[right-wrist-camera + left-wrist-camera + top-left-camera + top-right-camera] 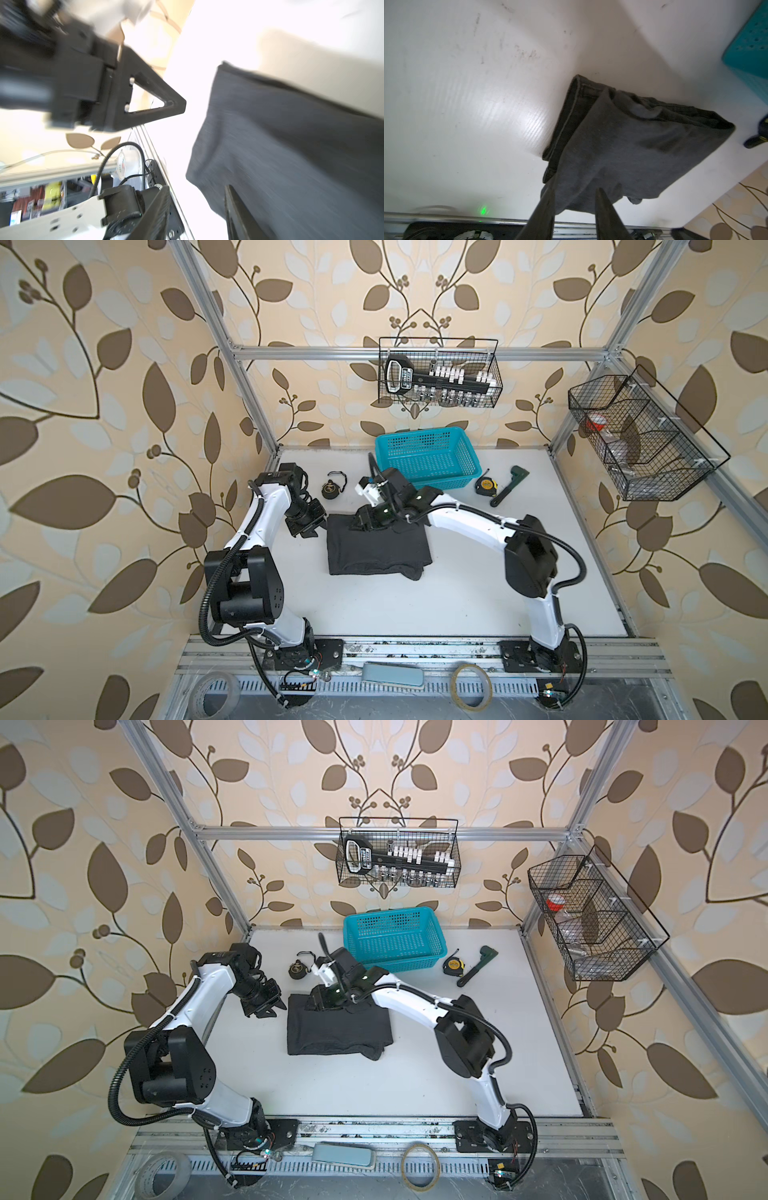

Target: Fold and stack the trousers

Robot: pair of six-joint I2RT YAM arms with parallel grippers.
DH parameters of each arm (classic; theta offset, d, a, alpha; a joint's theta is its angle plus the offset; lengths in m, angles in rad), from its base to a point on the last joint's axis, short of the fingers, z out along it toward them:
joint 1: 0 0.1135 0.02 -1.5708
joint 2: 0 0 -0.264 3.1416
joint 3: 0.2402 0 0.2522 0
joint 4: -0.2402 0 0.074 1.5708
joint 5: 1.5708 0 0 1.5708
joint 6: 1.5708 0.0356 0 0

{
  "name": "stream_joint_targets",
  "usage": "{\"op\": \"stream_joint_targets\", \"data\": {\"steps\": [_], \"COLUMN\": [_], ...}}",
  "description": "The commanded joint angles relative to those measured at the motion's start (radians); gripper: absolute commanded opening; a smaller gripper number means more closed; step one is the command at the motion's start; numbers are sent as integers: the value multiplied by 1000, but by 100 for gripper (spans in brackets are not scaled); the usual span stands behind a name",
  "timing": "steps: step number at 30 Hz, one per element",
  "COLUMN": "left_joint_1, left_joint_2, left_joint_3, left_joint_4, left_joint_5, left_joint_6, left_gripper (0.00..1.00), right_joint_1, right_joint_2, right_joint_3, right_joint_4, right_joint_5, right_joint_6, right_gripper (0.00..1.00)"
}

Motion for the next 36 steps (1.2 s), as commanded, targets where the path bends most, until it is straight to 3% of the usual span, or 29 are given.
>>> {"op": "stream_joint_targets", "data": {"steps": [1,5,8,20,28,33,36], "left_joint_1": [-29,-119,-125,-112,-112,-111,-112], "left_joint_2": [-23,5,49,211,264,213,190], "left_joint_3": [24,4,-34,-126,-162,-73,-4], "left_joint_4": [19,43,58,146,181,111,64], "left_joint_5": [111,91,52,-77,-94,-72,-71], "left_joint_6": [-43,-66,-56,0,34,47,50], "left_gripper": [34,33,31,28,29,34,40], "right_joint_1": [-70,-122,-116,-40,-60,-66,-58], "right_joint_2": [-156,-278,-319,-227,-258,-361,-358], "right_joint_3": [-163,-377,-481,-684,-707,-632,-563], "right_joint_4": [-1,-2,9,80,5,-18,-37], "right_joint_5": [36,61,75,181,209,240,306], "right_joint_6": [-10,-26,-68,-194,-265,-318,-413], "right_gripper": [44,43,42,40,37,38,39]}}
